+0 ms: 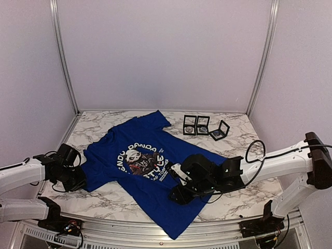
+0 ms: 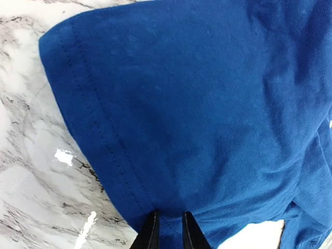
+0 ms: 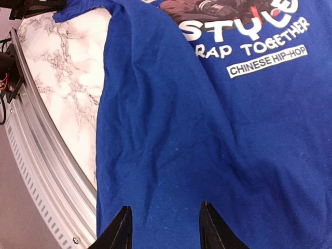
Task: Remove the brooch from the garment
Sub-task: Smooth out the crumpled clothing at the center of the board.
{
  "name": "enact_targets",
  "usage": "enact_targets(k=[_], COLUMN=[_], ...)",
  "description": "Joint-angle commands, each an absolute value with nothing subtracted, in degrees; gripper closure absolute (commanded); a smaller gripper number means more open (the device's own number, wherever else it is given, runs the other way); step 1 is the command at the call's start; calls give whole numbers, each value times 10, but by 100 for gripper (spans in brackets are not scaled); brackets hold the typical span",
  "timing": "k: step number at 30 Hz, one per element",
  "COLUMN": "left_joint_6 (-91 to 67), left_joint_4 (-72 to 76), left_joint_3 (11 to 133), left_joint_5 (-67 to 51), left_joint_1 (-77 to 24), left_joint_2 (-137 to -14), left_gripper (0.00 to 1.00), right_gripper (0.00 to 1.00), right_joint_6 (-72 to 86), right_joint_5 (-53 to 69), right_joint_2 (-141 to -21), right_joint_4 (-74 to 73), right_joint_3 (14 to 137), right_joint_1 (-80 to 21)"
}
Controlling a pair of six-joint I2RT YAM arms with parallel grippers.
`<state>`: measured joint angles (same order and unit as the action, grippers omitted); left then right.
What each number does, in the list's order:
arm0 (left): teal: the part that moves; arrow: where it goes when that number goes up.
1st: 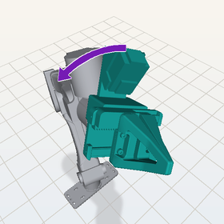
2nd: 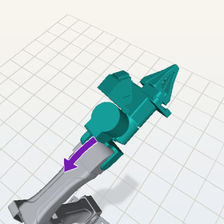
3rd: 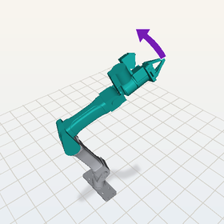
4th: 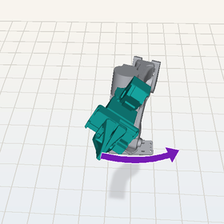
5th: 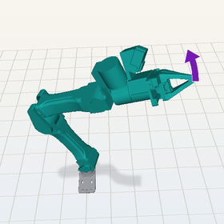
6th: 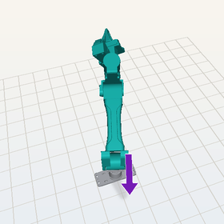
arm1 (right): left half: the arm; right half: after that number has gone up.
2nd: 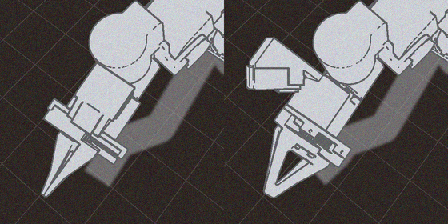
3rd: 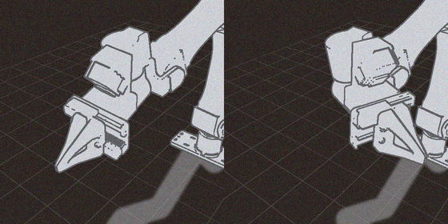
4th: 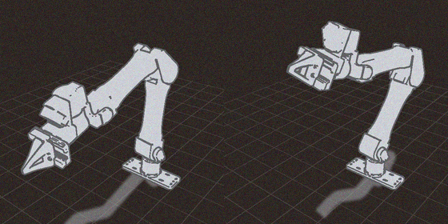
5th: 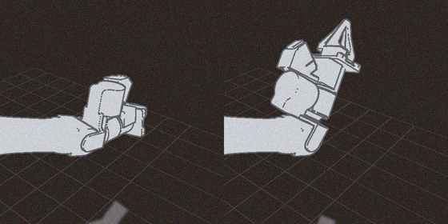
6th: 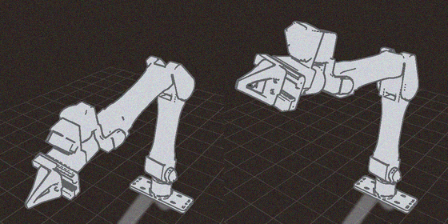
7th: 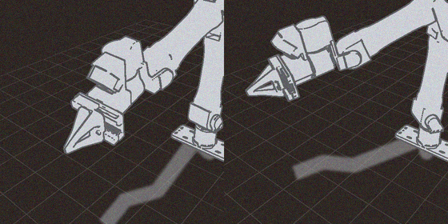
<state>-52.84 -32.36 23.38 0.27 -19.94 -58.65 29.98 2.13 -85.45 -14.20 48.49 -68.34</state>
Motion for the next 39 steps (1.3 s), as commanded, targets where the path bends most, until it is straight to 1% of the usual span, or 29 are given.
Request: enact_targets(k=[1,6,9,14,19,24,30,36,39], left_joint_6=[-544,-531,-529,-533,-578,-648,-750,-800,-813], left_joint_4=[-364,-371,-336,-258,-187,-178,-182,-275,-305], left_joint_3=[267,342,357,350,305,240,157,151,150], left_joint_5=[2,42,61,97,95,115,116,155,154], left_joint_1=[-192,-192,-192,-182,-177,-177,-176,-176,-176], left_joint_2=[-566,-590,-633,-710,-734,-702,-617,-513,-472], left_gripper=[86,85,83,82,82,82,82,84,85], right_gripper=[58,58,58,58,57,57,56,55,55], right_joint_6=[305,314,319,327,337,344,343,344,346], right_joint_5=[20,16,18,17,12,11,8,8,7], right_joint_2=[-852,-863,-869,-884,-892,-894,-899,-905,-911], right_joint_4=[-156,-157,-155,-155,-157,-157,-164,-167,-170], right_joint_3=[492,496,497,503,507,502,503,497,496], right_joint_1=[-721,-753,-767,-790,-812,-825,-837,-848,-859])
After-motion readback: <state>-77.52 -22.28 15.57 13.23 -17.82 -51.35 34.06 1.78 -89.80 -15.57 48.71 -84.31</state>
